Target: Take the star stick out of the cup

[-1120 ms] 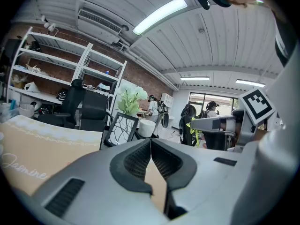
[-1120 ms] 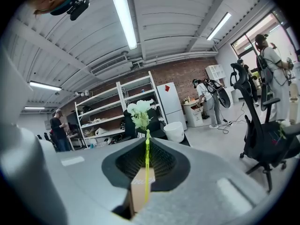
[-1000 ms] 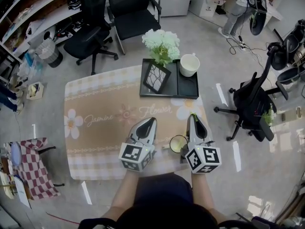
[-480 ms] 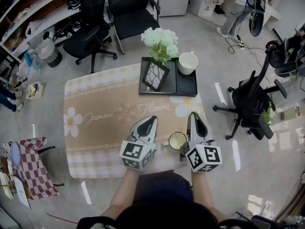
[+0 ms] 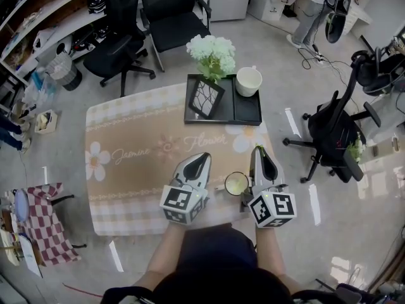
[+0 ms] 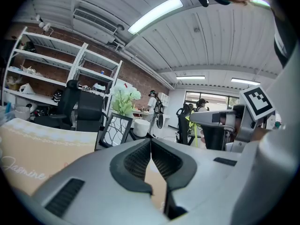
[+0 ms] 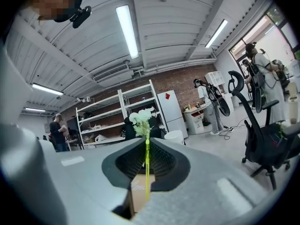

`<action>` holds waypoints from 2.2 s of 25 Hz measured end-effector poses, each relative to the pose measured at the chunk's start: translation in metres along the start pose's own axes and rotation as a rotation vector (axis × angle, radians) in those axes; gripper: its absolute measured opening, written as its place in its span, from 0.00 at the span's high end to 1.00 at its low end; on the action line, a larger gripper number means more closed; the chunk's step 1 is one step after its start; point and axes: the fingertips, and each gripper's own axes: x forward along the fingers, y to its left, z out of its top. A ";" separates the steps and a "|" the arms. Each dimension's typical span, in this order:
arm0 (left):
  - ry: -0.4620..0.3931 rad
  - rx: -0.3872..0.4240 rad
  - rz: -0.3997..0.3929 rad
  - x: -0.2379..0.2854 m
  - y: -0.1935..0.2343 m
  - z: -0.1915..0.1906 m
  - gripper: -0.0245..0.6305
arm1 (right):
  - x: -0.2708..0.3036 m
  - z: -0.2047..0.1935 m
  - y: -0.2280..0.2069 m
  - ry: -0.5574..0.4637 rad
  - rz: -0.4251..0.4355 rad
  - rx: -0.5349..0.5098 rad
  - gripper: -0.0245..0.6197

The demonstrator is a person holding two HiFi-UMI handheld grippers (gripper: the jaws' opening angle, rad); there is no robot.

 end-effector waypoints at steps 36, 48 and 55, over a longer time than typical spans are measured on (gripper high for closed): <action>-0.009 0.023 -0.041 -0.006 -0.015 0.000 0.94 | -0.047 0.064 0.002 -0.223 0.001 0.073 0.94; -0.007 0.020 -0.051 -0.007 -0.017 -0.002 0.95 | -0.065 0.084 -0.007 -0.291 -0.042 0.084 0.94; -0.006 0.015 -0.071 -0.005 -0.023 -0.004 0.94 | -0.084 0.101 -0.017 -0.364 -0.071 0.092 0.94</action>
